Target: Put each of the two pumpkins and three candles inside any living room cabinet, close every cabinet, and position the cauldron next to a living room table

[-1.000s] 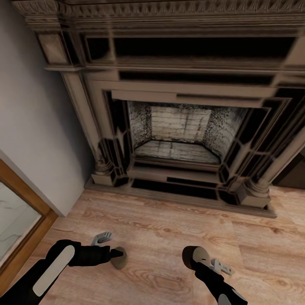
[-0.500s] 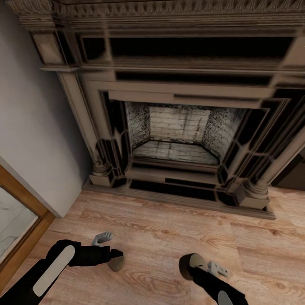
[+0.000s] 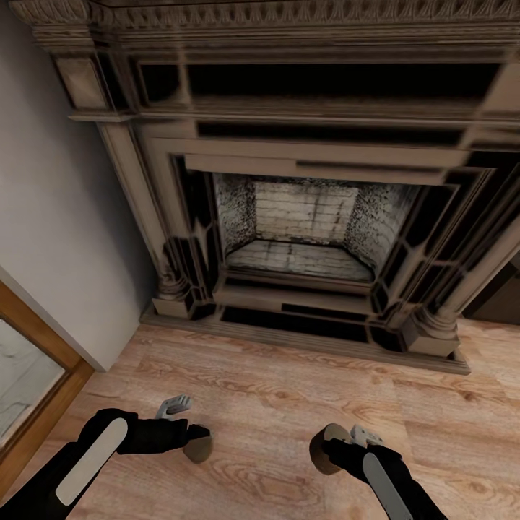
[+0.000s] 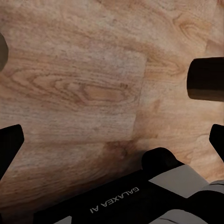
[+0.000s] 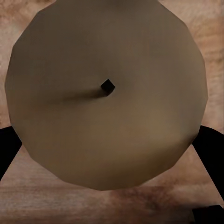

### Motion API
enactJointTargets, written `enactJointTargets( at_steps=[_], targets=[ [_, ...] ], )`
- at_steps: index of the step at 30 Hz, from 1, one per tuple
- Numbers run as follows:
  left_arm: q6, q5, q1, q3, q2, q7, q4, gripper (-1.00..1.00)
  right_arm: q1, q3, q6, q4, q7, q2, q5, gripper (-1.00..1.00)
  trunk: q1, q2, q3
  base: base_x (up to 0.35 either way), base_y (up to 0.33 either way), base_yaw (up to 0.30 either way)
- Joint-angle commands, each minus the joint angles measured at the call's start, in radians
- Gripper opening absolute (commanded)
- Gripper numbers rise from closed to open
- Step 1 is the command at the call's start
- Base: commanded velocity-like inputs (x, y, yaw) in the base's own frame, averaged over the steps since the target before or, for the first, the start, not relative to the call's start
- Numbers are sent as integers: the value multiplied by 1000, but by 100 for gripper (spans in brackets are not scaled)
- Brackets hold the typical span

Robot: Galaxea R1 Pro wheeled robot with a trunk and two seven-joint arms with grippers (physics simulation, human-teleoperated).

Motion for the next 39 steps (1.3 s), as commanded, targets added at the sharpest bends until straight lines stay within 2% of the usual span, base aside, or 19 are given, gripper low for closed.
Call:
enactJointTargets(
  at_steps=[1,11,16,19,21,23,27,30,33,34,36,39],
  targets=[
    [2,-5,-1,-1,1,-5,0,100,-1,4,1,-3,-11,-1,-11,-100,0,0,-1,0,0,0],
    [2,-5,-1,-2,1,-4,2,100,-2,11,15,-123,-11,1,-23,-100,0,0,-1,0,-2,0],
    [-3,-14,-1,-3,1,-1,6,100,-2,11,17,-133,-14,3,-18,-100,0,0,-1,0,-107,0],
    [-36,-64,-1,-1,-1,0,8,100,-2,11,18,-132,-15,3,-17,-100,0,0,-1,0,-116,0],
    [-70,-116,-1,1,-11,0,8,100,-1,11,19,-132,-17,3,-16,-100,0,0,-1,0,-48,0],
    [-87,-151,-1,3,-24,0,8,100,-2,13,23,-137,-17,3,-15,-100,0,0,-1,0,-20,0],
    [-98,-177,-1,4,-38,3,8,100,-2,13,91,-146,-19,3,-10,-100,0,0,-1,0,-6,0],
    [-101,-191,-1,5,-46,56,12,100,-1,13,136,-170,-21,3,-8,-100,0,0,-1,0,-1,0],
    [-104,-196,-1,5,-77,163,13,100,-1,14,150,-184,-31,3,-8,-100,0,0,-1,0,0,0],
    [-105,-198,-1,5,-97,217,13,100,-2,15,154,-189,-49,4,-8,-100,0,0,-1,0,0,0],
    [-111,-199,-1,4,-114,274,13,100,-2,17,167,-205,-80,5,-9,-100,0,0,-1,0,0,0],
    [-129,-198,0,1,-127,314,15,100,-1,42,205,-257,-129,6,-9,-100,0,0,-1,0,0,0]
  ],
)
